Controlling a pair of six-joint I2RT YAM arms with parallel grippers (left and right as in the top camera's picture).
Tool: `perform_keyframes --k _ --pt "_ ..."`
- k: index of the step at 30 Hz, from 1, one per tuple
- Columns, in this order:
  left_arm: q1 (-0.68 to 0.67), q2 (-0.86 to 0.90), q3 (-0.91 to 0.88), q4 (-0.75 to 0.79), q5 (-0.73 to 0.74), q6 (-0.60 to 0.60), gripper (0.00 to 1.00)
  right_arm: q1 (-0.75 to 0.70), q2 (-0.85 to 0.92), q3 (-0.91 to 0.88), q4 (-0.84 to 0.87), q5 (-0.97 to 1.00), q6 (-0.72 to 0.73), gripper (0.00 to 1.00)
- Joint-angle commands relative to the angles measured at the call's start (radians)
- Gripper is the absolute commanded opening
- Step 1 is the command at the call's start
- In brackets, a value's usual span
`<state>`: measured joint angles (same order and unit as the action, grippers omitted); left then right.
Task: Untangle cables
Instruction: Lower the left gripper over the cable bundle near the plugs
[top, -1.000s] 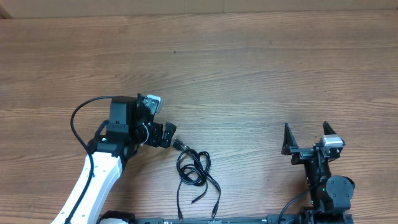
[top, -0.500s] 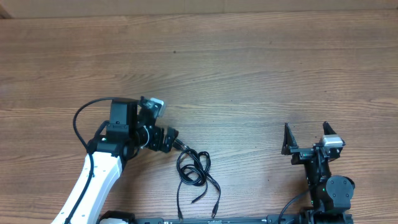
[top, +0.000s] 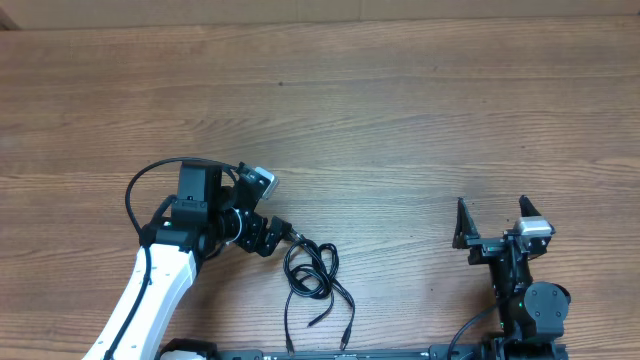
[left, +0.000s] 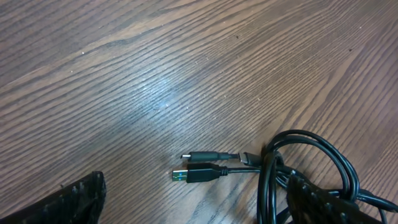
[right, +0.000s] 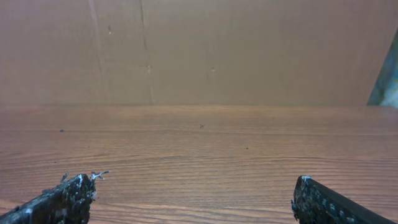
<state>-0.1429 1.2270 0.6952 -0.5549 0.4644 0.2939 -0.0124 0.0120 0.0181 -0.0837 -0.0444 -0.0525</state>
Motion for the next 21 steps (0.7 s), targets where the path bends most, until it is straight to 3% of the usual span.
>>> perform_keyframes --k 1,11,16,21 --pt "-0.005 0.003 0.023 -0.002 0.023 0.024 1.0 -0.004 -0.008 -0.01 0.002 0.01 0.0 1.0" --pt "-0.005 0.003 0.023 -0.012 0.0 0.037 1.0 -0.004 -0.008 -0.01 0.003 0.01 0.0 1.0" --pt "-0.005 0.003 0.022 -0.086 0.05 0.111 1.0 -0.004 -0.008 -0.01 0.002 0.01 0.0 1.0" --pt "-0.011 0.003 0.022 -0.125 0.073 0.111 1.0 -0.004 -0.008 -0.01 0.003 0.01 0.0 1.0"
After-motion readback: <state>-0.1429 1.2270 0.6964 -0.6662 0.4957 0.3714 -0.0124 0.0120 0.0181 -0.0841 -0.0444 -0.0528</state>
